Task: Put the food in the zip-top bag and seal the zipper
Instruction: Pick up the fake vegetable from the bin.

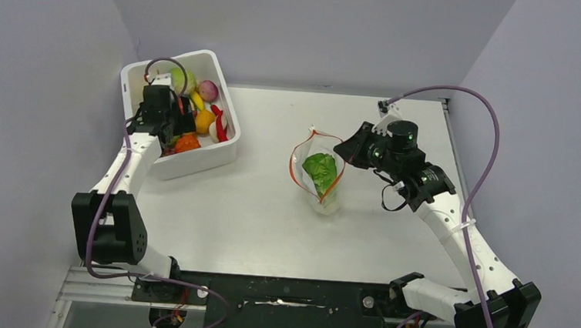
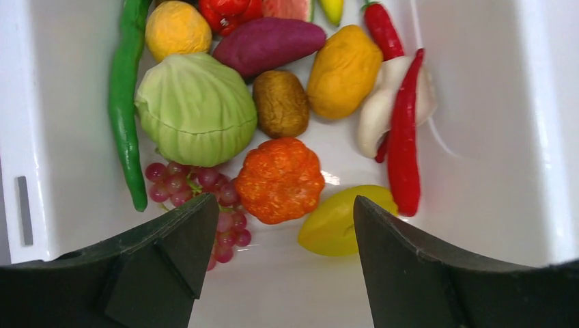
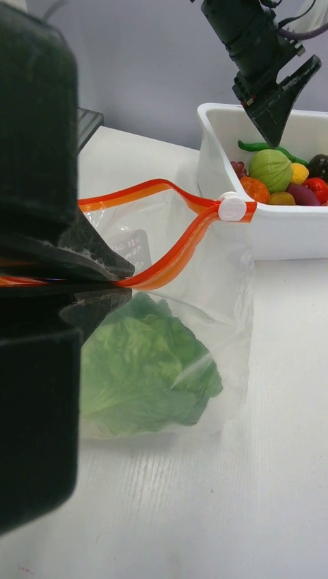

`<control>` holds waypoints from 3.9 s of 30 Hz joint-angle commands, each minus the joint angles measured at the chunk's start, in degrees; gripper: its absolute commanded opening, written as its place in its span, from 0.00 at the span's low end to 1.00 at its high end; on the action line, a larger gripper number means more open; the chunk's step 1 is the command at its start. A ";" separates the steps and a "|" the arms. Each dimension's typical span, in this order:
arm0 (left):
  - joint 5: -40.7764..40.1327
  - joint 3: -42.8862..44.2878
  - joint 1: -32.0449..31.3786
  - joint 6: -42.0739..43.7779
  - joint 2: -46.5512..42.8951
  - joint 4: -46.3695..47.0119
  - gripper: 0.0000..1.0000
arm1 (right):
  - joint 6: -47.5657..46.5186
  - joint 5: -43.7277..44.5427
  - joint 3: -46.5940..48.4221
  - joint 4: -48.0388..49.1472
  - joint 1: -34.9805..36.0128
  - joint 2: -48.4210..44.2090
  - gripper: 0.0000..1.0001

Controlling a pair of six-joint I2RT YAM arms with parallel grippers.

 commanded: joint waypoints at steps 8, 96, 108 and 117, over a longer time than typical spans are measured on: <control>-2.57 9.89 2.14 5.58 10.13 -0.57 0.72 | -0.51 -0.65 4.82 2.82 -0.48 2.75 0.00; -4.85 9.71 3.64 2.86 5.83 0.60 0.27 | 1.13 2.32 -0.56 1.35 -0.46 -6.07 0.00; 1.60 7.20 -0.84 2.83 -1.95 -0.79 0.25 | 2.31 2.43 -0.18 2.25 -0.35 -3.61 0.00; 16.41 4.47 -3.72 -0.81 -9.42 2.70 0.25 | 3.81 2.01 1.72 2.34 -0.11 -0.91 0.00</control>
